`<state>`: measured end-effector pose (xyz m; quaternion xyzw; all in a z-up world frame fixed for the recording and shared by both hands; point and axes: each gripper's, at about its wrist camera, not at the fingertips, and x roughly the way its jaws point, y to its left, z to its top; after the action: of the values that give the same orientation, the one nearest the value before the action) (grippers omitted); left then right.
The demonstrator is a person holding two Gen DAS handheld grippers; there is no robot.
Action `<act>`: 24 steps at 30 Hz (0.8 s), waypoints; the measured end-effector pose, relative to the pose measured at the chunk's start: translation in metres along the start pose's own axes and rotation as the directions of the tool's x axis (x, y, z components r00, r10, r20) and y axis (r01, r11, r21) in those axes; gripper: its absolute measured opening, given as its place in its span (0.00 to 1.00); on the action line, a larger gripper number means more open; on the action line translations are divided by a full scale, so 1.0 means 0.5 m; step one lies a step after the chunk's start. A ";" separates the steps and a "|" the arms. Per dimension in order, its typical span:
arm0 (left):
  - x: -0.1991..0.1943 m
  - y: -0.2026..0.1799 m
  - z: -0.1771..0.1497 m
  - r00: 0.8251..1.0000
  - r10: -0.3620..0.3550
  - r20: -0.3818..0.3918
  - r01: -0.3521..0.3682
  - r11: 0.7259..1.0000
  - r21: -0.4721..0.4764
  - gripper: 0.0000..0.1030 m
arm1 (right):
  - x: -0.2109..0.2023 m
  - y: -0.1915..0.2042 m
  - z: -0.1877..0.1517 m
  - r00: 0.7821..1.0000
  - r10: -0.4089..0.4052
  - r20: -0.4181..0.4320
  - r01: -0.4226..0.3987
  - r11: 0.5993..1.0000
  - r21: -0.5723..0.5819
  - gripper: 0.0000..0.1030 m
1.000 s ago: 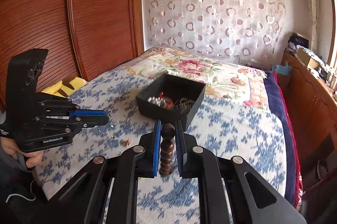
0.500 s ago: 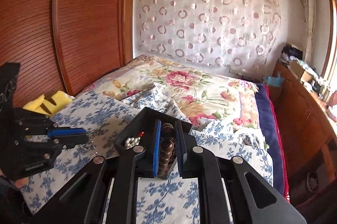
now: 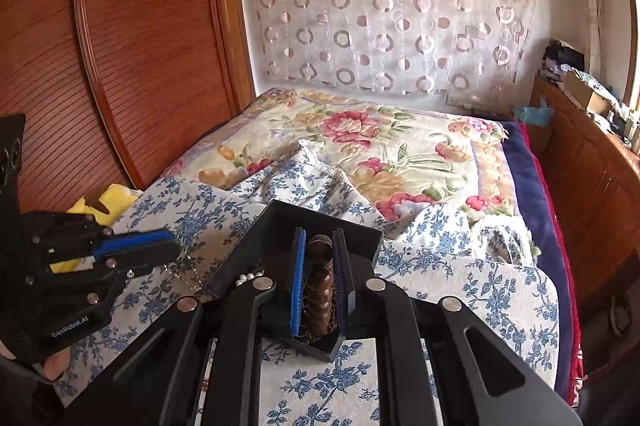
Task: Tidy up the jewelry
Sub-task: 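Carry the bracelet and green pendant over the black box with both tools, then open both tools to release the bracelet and pendant into the box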
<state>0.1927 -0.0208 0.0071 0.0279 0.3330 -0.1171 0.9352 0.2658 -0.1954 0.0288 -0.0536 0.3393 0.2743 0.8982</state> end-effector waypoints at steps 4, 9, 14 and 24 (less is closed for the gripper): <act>0.008 -0.008 0.014 1.000 -0.002 0.006 0.002 1.000 0.003 0.05 | 0.004 -0.018 -0.008 1.000 0.006 -0.017 -0.005 1.000 0.021 0.15; 0.026 -0.016 0.027 1.000 -0.008 0.005 0.008 1.000 0.005 0.05 | -0.004 -0.043 -0.029 1.000 -0.016 -0.024 0.016 1.000 0.017 0.16; 0.038 -0.026 0.041 1.000 -0.014 0.015 0.014 1.000 0.011 0.05 | -0.009 -0.064 -0.057 0.998 -0.045 -0.036 0.046 0.999 0.017 0.16; 0.038 -0.032 0.036 1.000 0.016 0.018 -0.016 1.000 0.007 0.20 | -0.026 -0.071 -0.131 0.998 -0.038 -0.057 0.039 0.999 0.007 0.16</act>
<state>0.2144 -0.0423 0.0097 0.0327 0.3238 -0.1112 0.9390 0.2384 -0.2496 -0.0159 -0.0644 0.3648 0.2539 0.8935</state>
